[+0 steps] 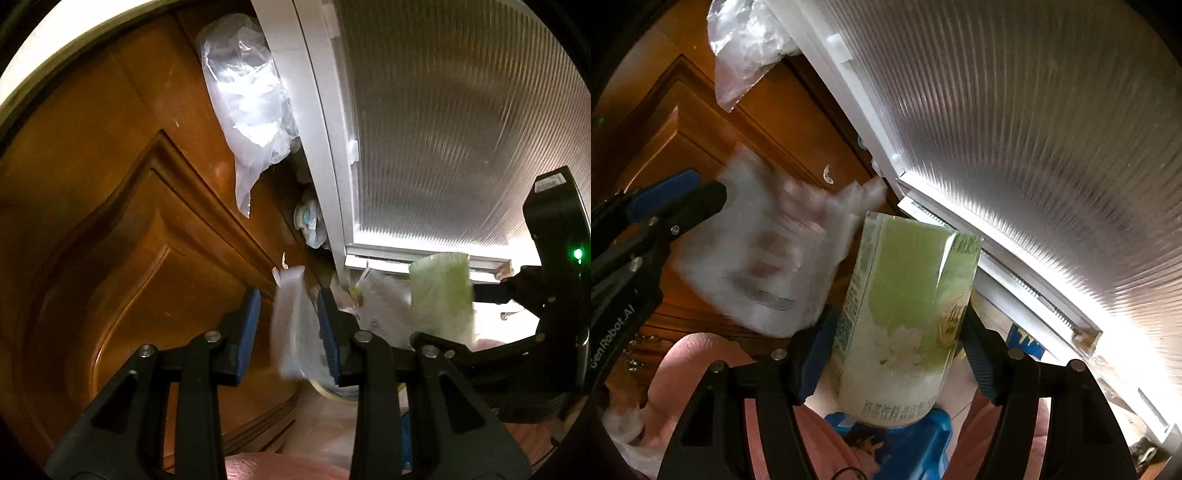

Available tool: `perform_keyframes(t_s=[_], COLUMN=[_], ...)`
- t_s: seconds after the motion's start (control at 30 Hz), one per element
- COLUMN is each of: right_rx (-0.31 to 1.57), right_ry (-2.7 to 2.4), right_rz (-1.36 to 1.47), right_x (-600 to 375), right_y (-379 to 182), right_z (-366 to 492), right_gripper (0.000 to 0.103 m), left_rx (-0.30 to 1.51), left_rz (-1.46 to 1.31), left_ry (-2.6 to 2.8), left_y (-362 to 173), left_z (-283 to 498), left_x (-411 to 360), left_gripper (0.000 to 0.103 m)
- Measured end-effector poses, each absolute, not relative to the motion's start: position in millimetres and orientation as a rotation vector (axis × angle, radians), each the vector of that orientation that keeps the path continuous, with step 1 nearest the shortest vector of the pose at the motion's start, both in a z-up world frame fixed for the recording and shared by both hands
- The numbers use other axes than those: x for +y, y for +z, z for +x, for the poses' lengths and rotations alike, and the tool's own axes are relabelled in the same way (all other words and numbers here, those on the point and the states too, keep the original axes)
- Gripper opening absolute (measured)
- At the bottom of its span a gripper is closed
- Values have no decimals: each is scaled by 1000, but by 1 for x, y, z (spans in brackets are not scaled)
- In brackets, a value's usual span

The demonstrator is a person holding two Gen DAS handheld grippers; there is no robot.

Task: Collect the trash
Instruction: 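Carry the grey wrapper and green carton down over the floor bin with both tools, then open both tools to drop the wrapper and carton into the bin, then raise both tools back toward the trash pile on the counter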

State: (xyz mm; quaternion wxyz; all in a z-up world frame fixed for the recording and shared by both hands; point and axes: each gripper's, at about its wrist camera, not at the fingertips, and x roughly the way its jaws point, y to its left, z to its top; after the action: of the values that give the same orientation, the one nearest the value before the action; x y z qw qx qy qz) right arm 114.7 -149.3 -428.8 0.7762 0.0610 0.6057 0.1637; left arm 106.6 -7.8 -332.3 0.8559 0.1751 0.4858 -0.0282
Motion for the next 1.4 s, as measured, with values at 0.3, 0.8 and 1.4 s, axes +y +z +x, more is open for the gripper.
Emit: perform_keyframes(t_s=[0.3,0.8,1.4], right_rx=[1275,1217,984], right_ry=[358,352,341], right_rz=[154,157,71], right_x=[-162,-166,-141], right_y=[-390,-311,-211], right_z=[118,53,18], right_gripper=[80,80,80], left_rx=[985,971,792], left_rz=[414,289,230], left_ry=[-73,-116,-189], left_y=[-320,-272,-151], left_z=[99,72,18], left_x=[-18,-32,-25], left_gripper=[56,56,56])
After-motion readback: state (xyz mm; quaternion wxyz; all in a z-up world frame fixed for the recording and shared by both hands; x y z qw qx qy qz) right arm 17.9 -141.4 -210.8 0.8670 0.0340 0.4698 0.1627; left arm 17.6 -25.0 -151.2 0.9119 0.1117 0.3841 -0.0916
